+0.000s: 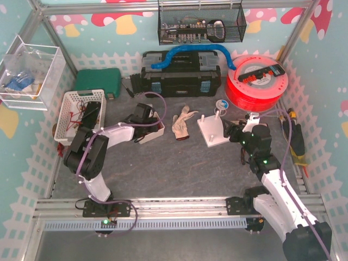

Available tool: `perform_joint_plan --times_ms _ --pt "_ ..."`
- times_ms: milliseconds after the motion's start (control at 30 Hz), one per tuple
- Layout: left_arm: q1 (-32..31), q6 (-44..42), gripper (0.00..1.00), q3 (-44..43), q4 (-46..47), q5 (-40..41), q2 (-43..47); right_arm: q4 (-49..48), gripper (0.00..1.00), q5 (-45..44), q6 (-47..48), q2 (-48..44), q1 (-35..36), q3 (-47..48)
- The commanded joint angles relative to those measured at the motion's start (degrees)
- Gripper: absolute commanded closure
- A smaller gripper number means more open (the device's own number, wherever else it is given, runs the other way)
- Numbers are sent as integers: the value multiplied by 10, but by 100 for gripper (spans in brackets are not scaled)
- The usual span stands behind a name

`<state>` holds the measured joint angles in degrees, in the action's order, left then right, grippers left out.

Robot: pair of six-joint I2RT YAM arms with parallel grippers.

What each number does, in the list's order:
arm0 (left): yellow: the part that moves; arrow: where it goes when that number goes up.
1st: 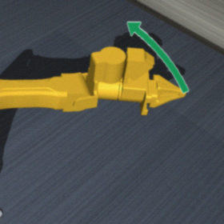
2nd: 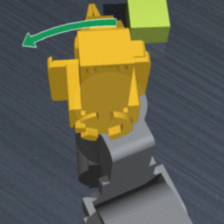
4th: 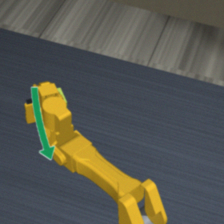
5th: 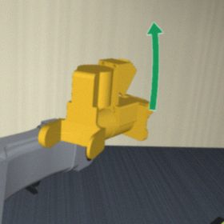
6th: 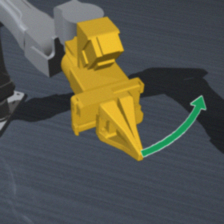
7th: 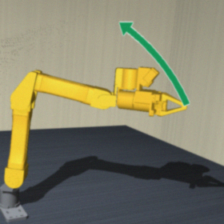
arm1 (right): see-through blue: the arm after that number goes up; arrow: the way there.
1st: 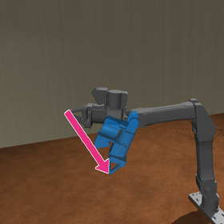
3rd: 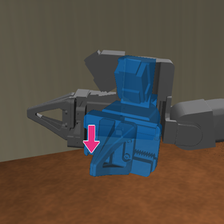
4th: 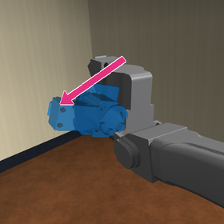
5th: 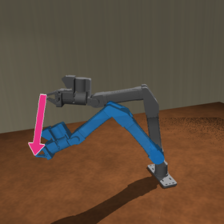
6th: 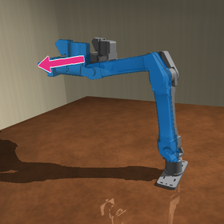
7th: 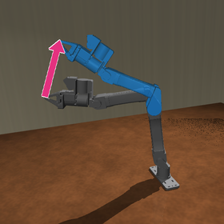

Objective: Install the large spring

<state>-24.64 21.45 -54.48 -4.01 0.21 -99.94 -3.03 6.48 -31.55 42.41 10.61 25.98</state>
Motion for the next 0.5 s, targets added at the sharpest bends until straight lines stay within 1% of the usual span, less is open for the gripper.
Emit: perform_joint_plan --times_ms 0,167,300,467 --pt "0 -3 50 -9 -25 17 -27 -8 14 -9 5 -4 6 -5" --pt "0 -2 52 -30 -50 52 -49 -7 14 -9 6 -1 6 -4" --pt "0 -4 55 -44 -58 52 -59 -6 14 -12 6 -3 6 -4" --pt "0 1 55 -61 -67 54 -80 -6 14 -14 6 -6 6 -6"
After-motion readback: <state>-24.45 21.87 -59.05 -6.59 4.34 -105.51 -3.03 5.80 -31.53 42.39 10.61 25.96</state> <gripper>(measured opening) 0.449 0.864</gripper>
